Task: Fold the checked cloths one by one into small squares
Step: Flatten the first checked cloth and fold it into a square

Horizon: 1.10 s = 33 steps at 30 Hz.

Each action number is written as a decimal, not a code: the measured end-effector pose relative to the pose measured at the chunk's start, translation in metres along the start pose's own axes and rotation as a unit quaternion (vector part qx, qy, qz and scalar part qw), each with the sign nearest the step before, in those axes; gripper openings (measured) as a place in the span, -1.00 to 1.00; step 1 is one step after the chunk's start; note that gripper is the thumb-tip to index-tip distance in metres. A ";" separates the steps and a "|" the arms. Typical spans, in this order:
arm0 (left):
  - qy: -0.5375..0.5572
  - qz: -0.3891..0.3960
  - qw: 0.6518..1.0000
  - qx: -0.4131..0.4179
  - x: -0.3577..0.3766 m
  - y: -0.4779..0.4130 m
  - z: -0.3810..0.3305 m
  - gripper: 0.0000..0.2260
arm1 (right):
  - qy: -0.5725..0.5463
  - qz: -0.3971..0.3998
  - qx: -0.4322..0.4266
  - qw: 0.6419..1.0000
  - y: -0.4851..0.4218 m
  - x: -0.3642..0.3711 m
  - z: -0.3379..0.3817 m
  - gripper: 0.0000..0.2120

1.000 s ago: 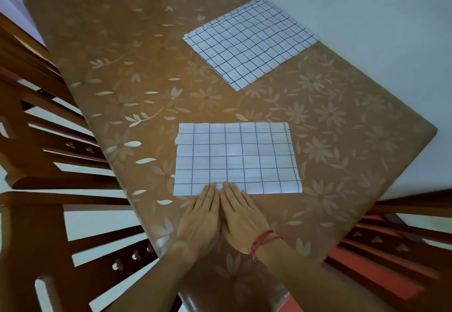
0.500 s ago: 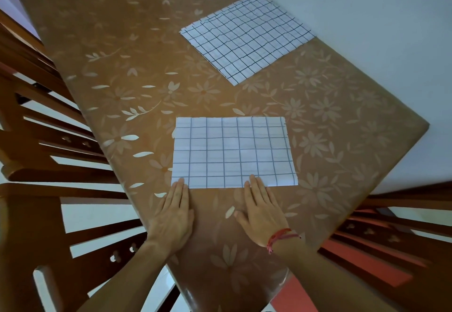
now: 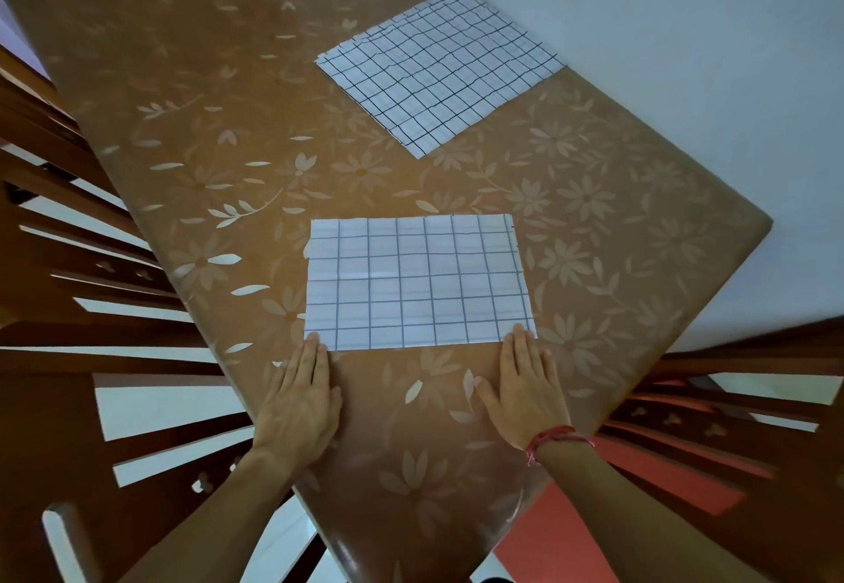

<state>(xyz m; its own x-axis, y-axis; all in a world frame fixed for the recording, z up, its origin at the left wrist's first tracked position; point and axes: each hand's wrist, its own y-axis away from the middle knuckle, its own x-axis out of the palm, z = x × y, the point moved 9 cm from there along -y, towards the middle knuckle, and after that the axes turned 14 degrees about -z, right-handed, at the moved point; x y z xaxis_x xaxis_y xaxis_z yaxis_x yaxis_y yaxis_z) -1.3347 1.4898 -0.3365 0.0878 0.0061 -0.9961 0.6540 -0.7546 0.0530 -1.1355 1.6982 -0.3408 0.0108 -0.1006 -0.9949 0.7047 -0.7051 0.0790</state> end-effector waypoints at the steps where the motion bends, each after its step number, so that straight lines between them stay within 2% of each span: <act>1: 0.007 -0.003 1.000 -0.006 -0.003 -0.002 0.000 -0.43 | 0.000 -0.004 0.003 1.000 0.000 -0.002 0.000 -0.20; 6: 0.035 -0.027 0.999 0.022 -0.010 -0.024 -0.021 -0.44 | -0.015 -0.037 0.020 0.999 -0.011 -0.016 -0.004 -0.26; 12: 0.072 -0.015 0.994 0.085 -0.015 -0.066 -0.079 -0.46 | -0.045 -0.097 0.056 0.993 -0.044 -0.035 -0.017 -0.48; 21: 0.091 0.005 0.988 0.122 -0.009 -0.107 -0.125 -0.41 | -0.152 -0.078 0.131 0.977 -0.106 -0.051 -0.033 -0.53; 27: 0.096 0.015 0.988 0.123 0.001 -0.107 -0.120 -0.43 | -0.279 -0.030 0.238 0.930 -0.130 -0.031 -0.046 -0.42; 28: 0.101 0.016 0.987 0.122 0.003 -0.107 -0.119 -0.43 | -0.290 -0.030 0.254 0.922 -0.132 -0.026 -0.050 -0.49; 30: 0.115 0.013 0.986 0.117 0.004 -0.107 -0.120 -0.43 | -0.317 -0.034 0.290 0.902 -0.134 -0.028 -0.053 -0.81; 31: 0.120 0.010 0.986 0.116 0.004 -0.107 -0.120 -0.43 | -0.337 -0.032 0.305 0.890 -0.134 -0.030 -0.051 -0.83; 33: 0.119 0.008 0.986 0.115 0.005 -0.107 -0.120 -0.43 | -0.363 -0.036 0.334 0.869 -0.136 -0.029 -0.053 -0.72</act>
<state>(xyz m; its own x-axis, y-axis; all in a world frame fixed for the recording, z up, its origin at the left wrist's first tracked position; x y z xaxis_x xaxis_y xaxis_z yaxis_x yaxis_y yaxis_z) -1.3140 1.6493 -0.3385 0.2894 0.1265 -0.9488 0.4656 -0.8847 0.0240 -1.1945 1.8345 -0.3257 -0.6371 -0.2851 -0.7161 0.1137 -0.9537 0.2785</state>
